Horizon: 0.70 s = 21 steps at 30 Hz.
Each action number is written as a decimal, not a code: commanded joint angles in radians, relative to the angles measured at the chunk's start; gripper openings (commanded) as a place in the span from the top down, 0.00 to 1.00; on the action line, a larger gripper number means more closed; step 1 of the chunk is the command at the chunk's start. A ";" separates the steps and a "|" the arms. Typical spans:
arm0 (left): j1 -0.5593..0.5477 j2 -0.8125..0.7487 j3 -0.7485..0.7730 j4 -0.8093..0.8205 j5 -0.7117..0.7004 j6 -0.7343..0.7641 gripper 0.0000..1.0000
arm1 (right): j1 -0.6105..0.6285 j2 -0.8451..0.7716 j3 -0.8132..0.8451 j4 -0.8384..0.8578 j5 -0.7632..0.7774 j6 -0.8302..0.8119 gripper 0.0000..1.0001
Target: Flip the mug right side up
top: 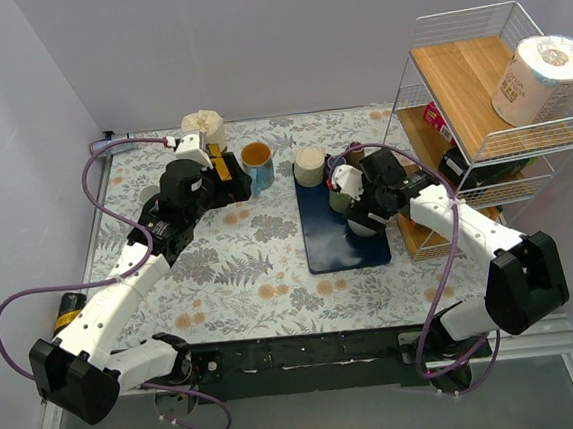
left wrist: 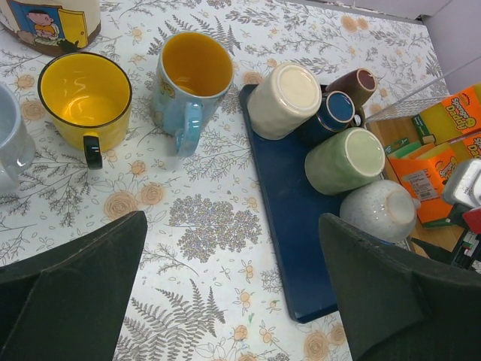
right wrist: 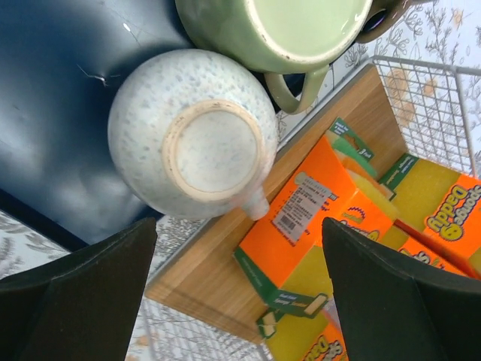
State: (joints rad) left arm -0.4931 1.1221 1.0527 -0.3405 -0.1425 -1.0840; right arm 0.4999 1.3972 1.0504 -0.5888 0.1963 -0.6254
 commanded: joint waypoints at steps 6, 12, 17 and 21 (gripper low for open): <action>-0.004 -0.044 -0.026 -0.015 -0.020 -0.021 0.02 | -0.044 0.082 0.082 -0.095 -0.064 -0.342 0.03; -0.004 -0.053 -0.031 -0.020 -0.029 -0.022 0.02 | -0.044 0.114 0.074 -0.071 -0.023 -0.399 0.03; -0.004 -0.059 -0.036 -0.023 -0.034 -0.022 0.02 | -0.044 0.126 0.056 -0.055 -0.014 -0.408 0.03; -0.004 -0.062 -0.042 -0.022 -0.039 -0.021 0.02 | -0.052 0.138 0.040 -0.046 -0.044 -0.402 0.04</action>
State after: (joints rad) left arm -0.4931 1.0981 1.0210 -0.3519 -0.1581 -1.1049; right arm 0.4576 1.5276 1.0901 -0.6415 0.1818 -0.9535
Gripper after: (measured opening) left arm 0.982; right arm 0.964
